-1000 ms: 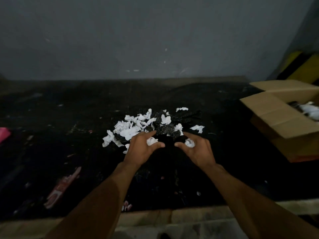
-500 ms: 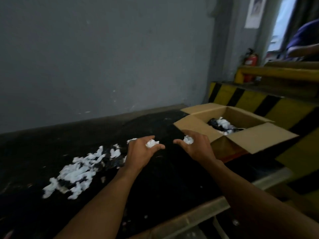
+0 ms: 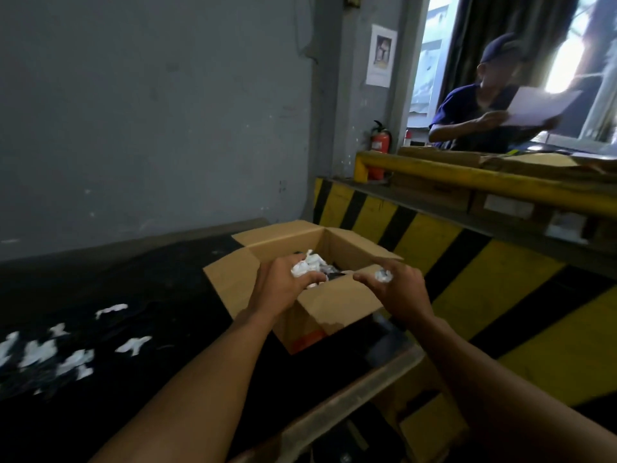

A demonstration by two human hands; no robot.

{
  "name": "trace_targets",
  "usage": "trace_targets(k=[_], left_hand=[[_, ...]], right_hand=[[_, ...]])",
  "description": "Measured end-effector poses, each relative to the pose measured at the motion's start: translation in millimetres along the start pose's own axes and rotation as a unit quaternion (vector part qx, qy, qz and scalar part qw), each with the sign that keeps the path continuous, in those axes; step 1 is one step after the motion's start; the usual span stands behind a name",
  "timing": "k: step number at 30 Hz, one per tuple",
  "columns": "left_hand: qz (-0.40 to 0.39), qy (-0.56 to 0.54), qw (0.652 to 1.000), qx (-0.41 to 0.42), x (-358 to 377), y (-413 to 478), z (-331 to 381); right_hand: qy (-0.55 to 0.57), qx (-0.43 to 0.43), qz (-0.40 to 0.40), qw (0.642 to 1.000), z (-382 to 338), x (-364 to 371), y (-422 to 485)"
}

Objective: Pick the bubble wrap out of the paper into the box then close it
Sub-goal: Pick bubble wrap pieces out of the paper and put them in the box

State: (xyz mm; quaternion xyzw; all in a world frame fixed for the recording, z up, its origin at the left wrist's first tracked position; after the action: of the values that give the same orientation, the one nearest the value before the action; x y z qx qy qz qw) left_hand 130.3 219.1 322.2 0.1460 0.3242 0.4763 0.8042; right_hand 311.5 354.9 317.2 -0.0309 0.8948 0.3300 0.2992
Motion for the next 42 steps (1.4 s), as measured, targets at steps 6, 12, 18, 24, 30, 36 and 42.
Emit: trace_targets(k=[6,12,18,24,30,36,42], left_hand=[[-0.002,0.035,0.999,0.013,56,51,-1],[0.026,0.031,0.999,0.032,87,104,-16],[0.027,0.057,0.998,0.015,130,162,-62],[0.047,0.091,0.994,-0.023,154,193,-100],[0.083,0.136,0.986,-0.054,172,206,-119],[0.115,0.165,0.975,-0.09,189,215,-138],[0.12,0.183,0.967,-0.134,203,213,-159]], right_hand=[[0.013,-0.01,-0.008,1.0,28,24,57],[0.019,-0.031,-0.032,0.999,35,78,111],[0.001,-0.033,-0.054,0.998,60,141,172],[0.016,-0.05,-0.095,0.994,68,201,214],[0.043,-0.085,-0.148,0.984,78,254,243],[0.056,-0.101,-0.194,0.974,97,287,270],[0.062,-0.128,-0.221,0.965,112,314,286]])
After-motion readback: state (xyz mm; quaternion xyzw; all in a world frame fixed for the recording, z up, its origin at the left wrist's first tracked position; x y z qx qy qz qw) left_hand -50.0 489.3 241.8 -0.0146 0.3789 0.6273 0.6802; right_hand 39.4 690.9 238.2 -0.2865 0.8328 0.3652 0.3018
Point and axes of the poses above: each hand's wrist, its own y-axis towards the middle knuckle, its own x-axis out of the palm, z = x × y, the point moved 4 cm from there along y, towards the middle knuckle, and after that the axes turned 14 degrees about z, right-handed, at the moved point
